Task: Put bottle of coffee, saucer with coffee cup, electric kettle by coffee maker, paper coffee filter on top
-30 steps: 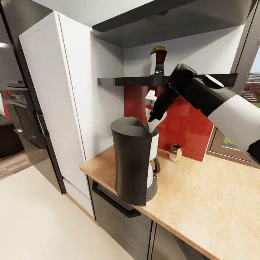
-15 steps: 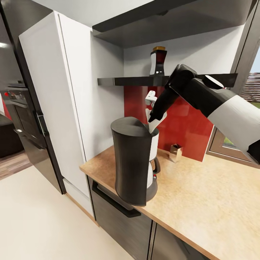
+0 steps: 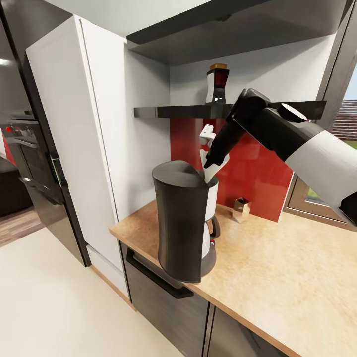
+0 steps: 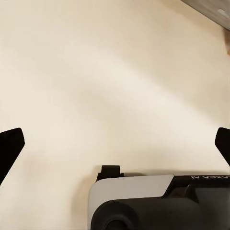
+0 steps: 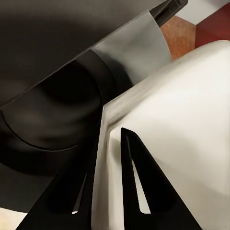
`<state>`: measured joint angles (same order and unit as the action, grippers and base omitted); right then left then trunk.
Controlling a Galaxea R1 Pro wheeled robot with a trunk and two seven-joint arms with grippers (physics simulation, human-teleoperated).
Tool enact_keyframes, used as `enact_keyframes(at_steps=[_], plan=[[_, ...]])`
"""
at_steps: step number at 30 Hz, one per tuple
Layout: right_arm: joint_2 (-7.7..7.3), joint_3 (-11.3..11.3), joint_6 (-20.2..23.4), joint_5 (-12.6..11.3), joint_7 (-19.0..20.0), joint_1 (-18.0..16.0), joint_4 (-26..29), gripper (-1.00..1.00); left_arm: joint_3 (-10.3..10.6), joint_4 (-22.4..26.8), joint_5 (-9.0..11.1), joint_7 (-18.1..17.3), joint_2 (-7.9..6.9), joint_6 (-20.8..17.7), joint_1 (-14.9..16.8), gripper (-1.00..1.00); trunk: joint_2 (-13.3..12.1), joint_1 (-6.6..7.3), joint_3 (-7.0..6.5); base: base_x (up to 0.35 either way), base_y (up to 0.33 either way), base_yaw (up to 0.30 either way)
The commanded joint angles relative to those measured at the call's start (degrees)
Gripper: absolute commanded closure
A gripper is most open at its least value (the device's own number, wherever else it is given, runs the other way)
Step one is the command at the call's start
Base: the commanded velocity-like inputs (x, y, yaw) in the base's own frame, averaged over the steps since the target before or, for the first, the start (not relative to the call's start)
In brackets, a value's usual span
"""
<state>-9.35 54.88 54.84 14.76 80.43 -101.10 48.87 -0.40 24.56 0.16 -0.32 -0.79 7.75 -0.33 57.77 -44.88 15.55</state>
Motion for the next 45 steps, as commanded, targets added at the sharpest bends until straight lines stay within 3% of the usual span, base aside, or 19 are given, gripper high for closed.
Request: enact_keyframes(at_steps=[1,5,6,40,45], plan=[[-0.01,0.0,0.8,0.4,0.6,-0.1,0.1,1.0,0.0,0.1,0.0,0.0,0.0,0.1,0.0,-1.0,0.0,-0.01,0.07,0.0,0.0,0.0],[-0.04,0.1,0.8,0.4,0.6,-0.1,0.1,1.0,0.0,0.1,0.0,0.0,0.0,0.1,0.0,-1.0,0.0,-0.01,0.07,0.0,0.0,0.0],[-0.05,0.1,0.8,0.4,0.6,-0.1,0.1,-1.0,0.0,0.1,0.0,0.0,0.0,0.1,0.0,-1.0,0.0,-0.01,0.07,0.0,0.0,0.0],[0.03,0.1,0.8,0.4,0.5,-0.1,0.1,-1.0,0.0,0.1,0.0,0.0,0.0,0.1,0.0,-1.0,0.0,-0.01,0.07,0.0,0.0,0.0],[0.03,0.1,0.8,0.5,0.5,-0.1,0.1,-1.0,0.0,0.1,0.0,0.0,0.0,0.1,0.0,-1.0,-2.0,1.09,-0.83,0.0,0.0,0.0]])
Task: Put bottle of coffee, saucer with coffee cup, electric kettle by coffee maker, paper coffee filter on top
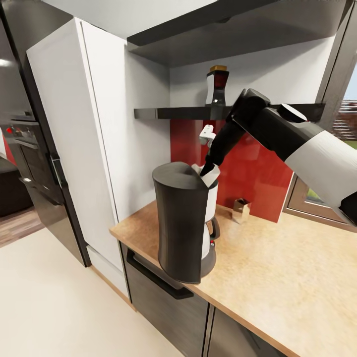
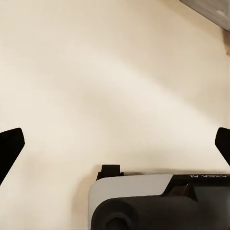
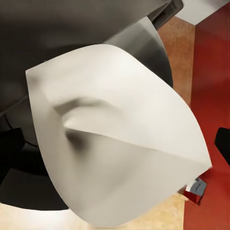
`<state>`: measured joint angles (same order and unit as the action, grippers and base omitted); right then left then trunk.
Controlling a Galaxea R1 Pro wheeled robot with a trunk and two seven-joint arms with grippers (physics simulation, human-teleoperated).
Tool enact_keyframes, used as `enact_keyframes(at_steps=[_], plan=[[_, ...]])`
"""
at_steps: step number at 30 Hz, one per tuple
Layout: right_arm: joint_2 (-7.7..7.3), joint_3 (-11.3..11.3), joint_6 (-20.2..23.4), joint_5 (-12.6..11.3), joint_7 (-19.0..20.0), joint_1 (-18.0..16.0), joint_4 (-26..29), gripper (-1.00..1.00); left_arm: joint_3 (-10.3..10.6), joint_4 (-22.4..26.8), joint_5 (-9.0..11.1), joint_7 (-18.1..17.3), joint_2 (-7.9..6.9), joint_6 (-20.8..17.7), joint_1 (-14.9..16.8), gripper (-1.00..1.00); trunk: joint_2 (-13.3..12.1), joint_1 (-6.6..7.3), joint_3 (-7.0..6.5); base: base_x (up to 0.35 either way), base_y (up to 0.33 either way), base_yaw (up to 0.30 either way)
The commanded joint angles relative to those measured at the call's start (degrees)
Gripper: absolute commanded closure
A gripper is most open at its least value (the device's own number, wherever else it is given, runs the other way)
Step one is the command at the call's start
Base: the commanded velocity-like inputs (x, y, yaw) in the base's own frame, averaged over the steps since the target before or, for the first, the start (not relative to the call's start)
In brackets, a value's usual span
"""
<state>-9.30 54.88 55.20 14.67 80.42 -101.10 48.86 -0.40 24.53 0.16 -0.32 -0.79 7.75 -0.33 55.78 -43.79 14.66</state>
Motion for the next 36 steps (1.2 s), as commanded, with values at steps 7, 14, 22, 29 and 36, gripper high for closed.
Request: enact_keyframes(at_steps=[7,14,22,29,36], plan=[[-0.02,0.1,0.4,0.6,0.5,-0.1,0.1,-1.0,0.0,0.1,0.0,0.0,0.0,0.1,0.0,-1.0,-1.6,0.88,-0.66,0.0,0.0,0.0],[-0.02,0.1,0.4,0.6,0.5,-0.1,0.1,-1.0,0.0,0.1,0.0,0.0,0.0,0.1,0.0,-1.0,-2.8,1.54,-1.19,0.0,0.0,0.0],[-0.02,0.0,0.5,1.0,0.5,-0.1,0.1,-1.0,0.0,0.2,0.0,0.0,0.0,0.1,0.0,-1.0,-4.4,2.41,-1.91,0.0,0.0,0.0],[-0.11,-0.4,0.5,1.0,0.4,-0.1,0.1,-1.0,0.0,0.2,0.0,0.0,0.0,0.1,0.0,-1.0,-4.4,2.41,-1.91,0.0,0.0,0.0],[-0.22,-0.7,0.5,1.0,0.3,-0.1,0.1,-1.0,-0.1,0.2,0.0,0.0,0.0,0.1,0.0,-1.0,-4.4,2.41,-1.91,-0.002,0.0,0.0]])
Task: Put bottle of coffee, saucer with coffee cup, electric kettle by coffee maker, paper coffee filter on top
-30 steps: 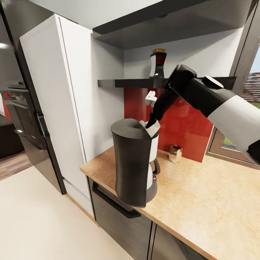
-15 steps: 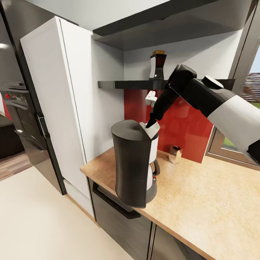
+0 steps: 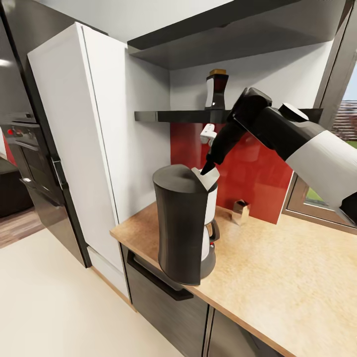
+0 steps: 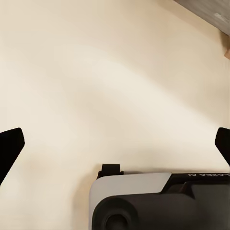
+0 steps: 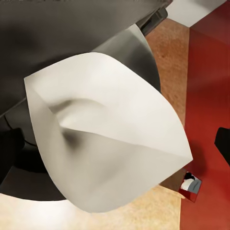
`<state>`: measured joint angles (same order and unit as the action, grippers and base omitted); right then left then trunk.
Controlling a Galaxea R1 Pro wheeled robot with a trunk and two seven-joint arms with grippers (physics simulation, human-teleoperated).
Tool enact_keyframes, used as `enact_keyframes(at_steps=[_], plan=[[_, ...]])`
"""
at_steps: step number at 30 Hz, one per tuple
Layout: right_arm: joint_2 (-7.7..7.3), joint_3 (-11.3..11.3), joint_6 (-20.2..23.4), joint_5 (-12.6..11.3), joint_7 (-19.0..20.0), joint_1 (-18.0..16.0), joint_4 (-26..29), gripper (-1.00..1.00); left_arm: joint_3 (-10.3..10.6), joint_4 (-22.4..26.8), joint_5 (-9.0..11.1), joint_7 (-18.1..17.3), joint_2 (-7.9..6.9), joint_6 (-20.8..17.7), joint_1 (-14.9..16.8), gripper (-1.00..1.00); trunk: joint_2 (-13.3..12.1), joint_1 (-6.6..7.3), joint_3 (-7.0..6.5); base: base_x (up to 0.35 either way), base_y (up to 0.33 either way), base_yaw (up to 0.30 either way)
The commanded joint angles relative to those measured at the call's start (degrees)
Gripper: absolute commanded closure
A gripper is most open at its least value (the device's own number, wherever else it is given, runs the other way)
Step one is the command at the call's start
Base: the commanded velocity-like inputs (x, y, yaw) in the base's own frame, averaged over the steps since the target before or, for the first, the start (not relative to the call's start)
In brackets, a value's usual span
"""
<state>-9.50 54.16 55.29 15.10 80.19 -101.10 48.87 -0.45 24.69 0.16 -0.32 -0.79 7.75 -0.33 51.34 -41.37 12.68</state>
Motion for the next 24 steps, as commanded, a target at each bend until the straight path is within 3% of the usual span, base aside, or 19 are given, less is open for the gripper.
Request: enact_keyframes(at_steps=[1,5,11,20,21,24], plan=[[-0.05,0.0,0.4,0.5,0.5,-0.1,0.1,-1.0,-0.1,0.1,0.0,0.0,0.0,0.1,0.0,-1.0,0.1,-0.01,0.07,-0.036,0.0,0.0],[-0.3,-0.3,0.5,0.5,0.5,-0.1,0.1,-1.0,-0.1,0.1,0.0,0.0,0.0,0.1,0.0,-1.0,0.1,-0.01,0.07,-0.135,-0.022,0.0],[-0.54,-2.9,0.5,0.5,0.5,-0.1,0.1,-1.0,0.0,0.0,0.0,0.0,0.0,0.1,0.0,-1.0,0.1,-0.01,0.07,-0.085,-0.037,0.0],[-1.24,-3.4,0.5,0.5,0.3,-0.1,0.1,-1.0,0.0,0.0,0.0,0.0,0.0,0.1,0.0,-1.0,0.1,-0.01,0.07,-0.125,-0.09,0.0],[-2.41,-3.4,0.5,0.5,0.3,-0.1,0.1,-1.0,0.0,0.0,0.0,0.0,0.0,0.1,0.0,-1.0,0.1,-0.01,0.07,-0.184,-0.11,0.0],[-3.43,-3.4,0.5,0.5,0.3,-0.1,0.1,-1.0,0.0,0.0,0.0,0.0,0.0,0.1,0.0,-1.0,0.1,-0.01,0.07,-0.213,-0.129,0.0]])
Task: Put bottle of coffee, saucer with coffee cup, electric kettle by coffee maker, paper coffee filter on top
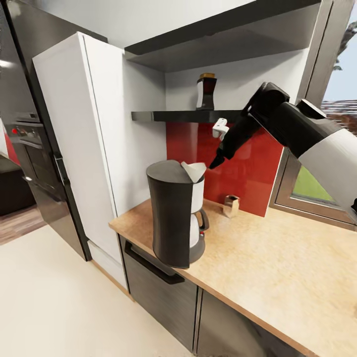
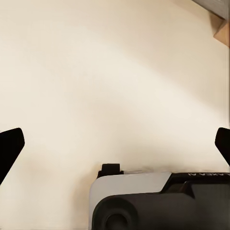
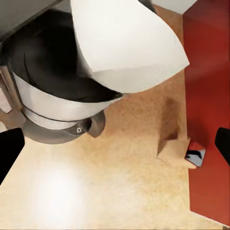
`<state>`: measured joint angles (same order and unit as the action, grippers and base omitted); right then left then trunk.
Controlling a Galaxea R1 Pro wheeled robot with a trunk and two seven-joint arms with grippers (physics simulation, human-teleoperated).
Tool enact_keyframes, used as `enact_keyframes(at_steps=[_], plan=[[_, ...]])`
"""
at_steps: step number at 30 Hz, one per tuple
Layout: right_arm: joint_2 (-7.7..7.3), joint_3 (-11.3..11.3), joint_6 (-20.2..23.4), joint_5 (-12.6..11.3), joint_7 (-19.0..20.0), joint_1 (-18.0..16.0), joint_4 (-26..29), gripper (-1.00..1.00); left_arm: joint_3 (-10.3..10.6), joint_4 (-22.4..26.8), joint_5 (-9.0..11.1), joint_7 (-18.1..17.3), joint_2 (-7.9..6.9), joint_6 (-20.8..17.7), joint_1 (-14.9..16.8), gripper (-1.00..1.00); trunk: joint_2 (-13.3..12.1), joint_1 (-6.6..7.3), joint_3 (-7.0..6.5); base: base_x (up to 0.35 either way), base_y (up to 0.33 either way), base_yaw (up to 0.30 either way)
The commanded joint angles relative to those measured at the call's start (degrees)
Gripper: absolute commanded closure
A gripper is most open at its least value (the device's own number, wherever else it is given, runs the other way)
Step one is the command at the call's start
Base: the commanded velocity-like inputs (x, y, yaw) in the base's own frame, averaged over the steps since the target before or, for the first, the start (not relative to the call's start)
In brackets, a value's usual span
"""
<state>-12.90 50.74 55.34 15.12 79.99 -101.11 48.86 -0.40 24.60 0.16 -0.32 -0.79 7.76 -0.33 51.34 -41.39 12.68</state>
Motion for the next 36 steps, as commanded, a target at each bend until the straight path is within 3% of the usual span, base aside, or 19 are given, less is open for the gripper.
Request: enact_keyframes(at_steps=[1,3,12,16,19,22,25,32,36], plan=[[-0.75,0.1,0.4,0.5,0.6,-0.1,0.1,-1.0,0.0,0.1,0.0,0.0,0.0,0.1,0.0,-1.0,0.1,0.01,0.07,-0.24,-0.147,0.0],[-2.26,0.1,0.3,0.4,0.7,-0.1,0.1,-1.0,0.0,0.1,0.0,0.0,0.0,0.1,0.0,-1.0,0.1,0.01,0.07,-0.256,-0.158,0.0],[-3.7,0.2,0.3,-0.1,0.9,0.2,0.2,-1.0,0.0,0.1,0.0,0.0,0.0,0.1,0.0,-1.0,0.1,0.01,0.07,-0.213,-0.129,0.0],[-5.4,0.2,-0.3,-1.0,0.9,4.0,1.0,-1.0,0.0,0.1,0.0,0.0,0.0,0.1,0.0,-1.0,0.1,0.01,0.07,-0.036,-0.021,0.0],[-9.13,0.1,-4.4,-5.3,0.7,10.3,4.0,-1.0,0.0,0.1,0.0,0.0,0.0,0.1,0.0,-1.0,0.1,0.01,0.07,-0.007,-0.004,0.0],[-10.11,0.1,-5.1,-8.3,0.6,12.1,4.4,-1.0,0.0,0.1,0.0,0.0,0.0,0.1,0.0,-1.0,0.1,0.01,0.07,-0.002,-0.001,0.0],[-10.83,0.1,-5.6,-12.9,0.6,14.6,4.9,-1.0,0.0,0.1,0.0,0.0,0.0,0.1,0.0,-1.0,0.1,0.01,0.07,0.0,0.0,0.0],[-11.13,0.0,-5.8,-15.6,0.2,22.3,11.8,-1.0,0.0,0.1,0.0,0.0,0.0,0.1,0.0,-1.0,0.1,0.01,0.07,-0.056,0.0,0.0],[-11.15,-2.5,-5.7,-15.9,-0.2,25.6,15.3,-1.0,0.0,0.0,0.0,0.0,0.0,0.1,0.0,-1.0,0.1,0.01,0.07,-0.228,0.0,0.0]])
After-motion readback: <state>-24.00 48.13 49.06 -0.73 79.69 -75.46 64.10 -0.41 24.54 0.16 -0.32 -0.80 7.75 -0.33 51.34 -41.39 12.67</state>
